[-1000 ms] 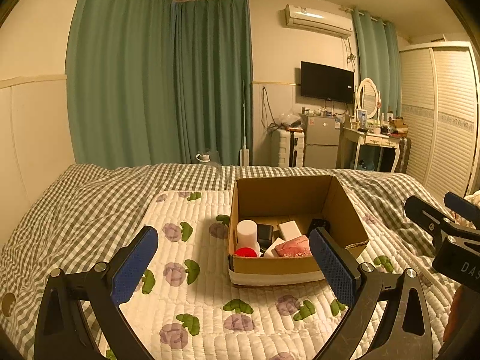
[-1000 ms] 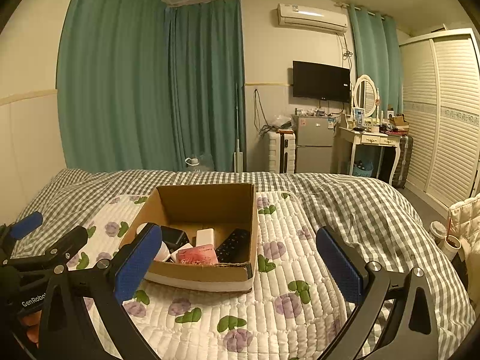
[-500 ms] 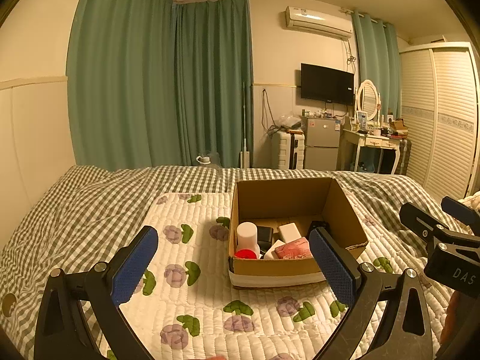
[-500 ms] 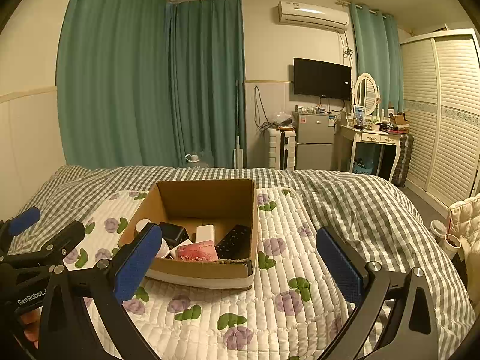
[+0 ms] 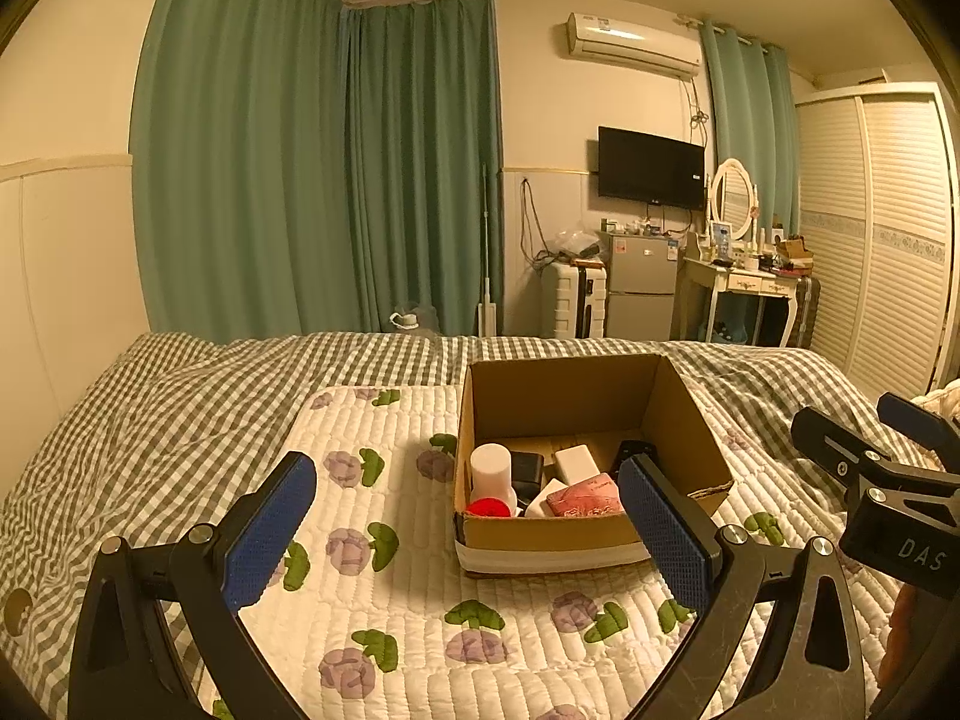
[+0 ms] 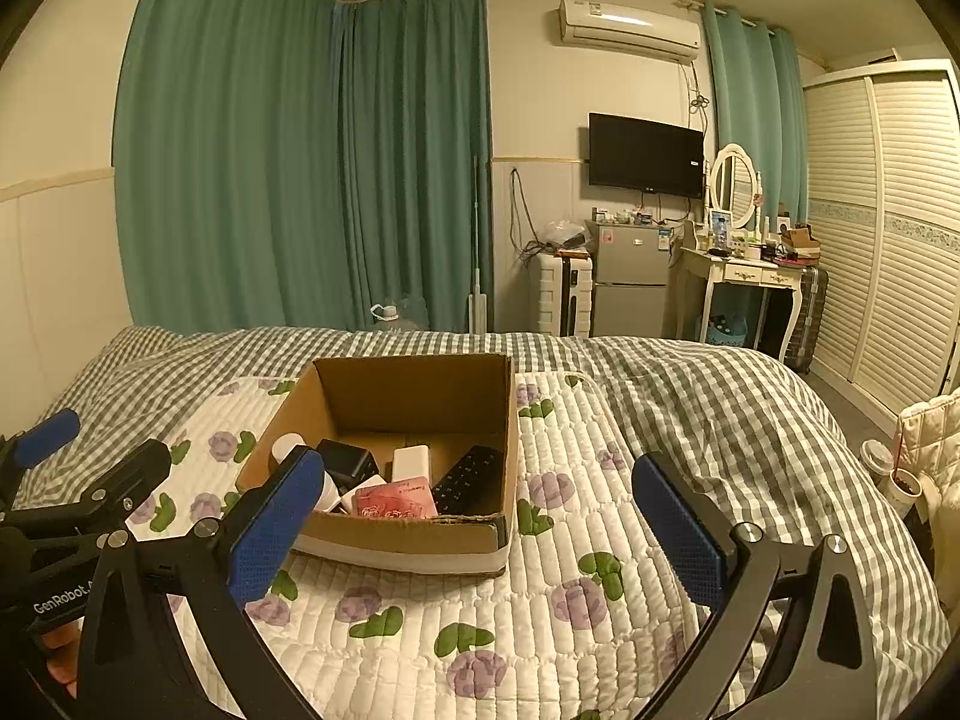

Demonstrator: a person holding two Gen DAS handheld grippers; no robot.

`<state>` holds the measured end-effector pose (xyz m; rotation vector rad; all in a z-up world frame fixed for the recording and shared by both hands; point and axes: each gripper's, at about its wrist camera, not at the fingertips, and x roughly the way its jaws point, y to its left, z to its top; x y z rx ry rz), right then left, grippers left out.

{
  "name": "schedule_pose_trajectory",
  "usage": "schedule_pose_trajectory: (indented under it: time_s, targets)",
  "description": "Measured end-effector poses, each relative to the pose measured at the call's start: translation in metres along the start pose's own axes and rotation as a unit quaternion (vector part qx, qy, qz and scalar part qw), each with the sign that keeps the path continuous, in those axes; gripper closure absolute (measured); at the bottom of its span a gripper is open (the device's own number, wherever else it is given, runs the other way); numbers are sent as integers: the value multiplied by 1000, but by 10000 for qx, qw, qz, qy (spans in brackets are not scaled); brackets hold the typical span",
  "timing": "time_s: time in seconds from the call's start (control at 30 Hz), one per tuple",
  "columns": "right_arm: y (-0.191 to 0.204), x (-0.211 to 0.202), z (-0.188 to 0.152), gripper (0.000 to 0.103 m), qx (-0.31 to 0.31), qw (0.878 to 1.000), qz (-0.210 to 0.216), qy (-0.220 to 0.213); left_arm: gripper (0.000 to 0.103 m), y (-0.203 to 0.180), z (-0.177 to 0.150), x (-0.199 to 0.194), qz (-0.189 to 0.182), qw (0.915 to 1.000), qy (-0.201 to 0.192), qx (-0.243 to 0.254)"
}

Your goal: Organize rigid objects

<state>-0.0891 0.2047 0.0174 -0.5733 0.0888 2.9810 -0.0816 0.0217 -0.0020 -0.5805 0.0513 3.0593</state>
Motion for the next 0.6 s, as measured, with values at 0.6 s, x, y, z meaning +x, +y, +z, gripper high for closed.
schedule_pose_trajectory:
  time_s: [0.6]
  targets:
    - [-1, 4, -1, 0, 32, 10000, -7, 75, 0, 2, -2, 3, 78, 9999, 45, -46]
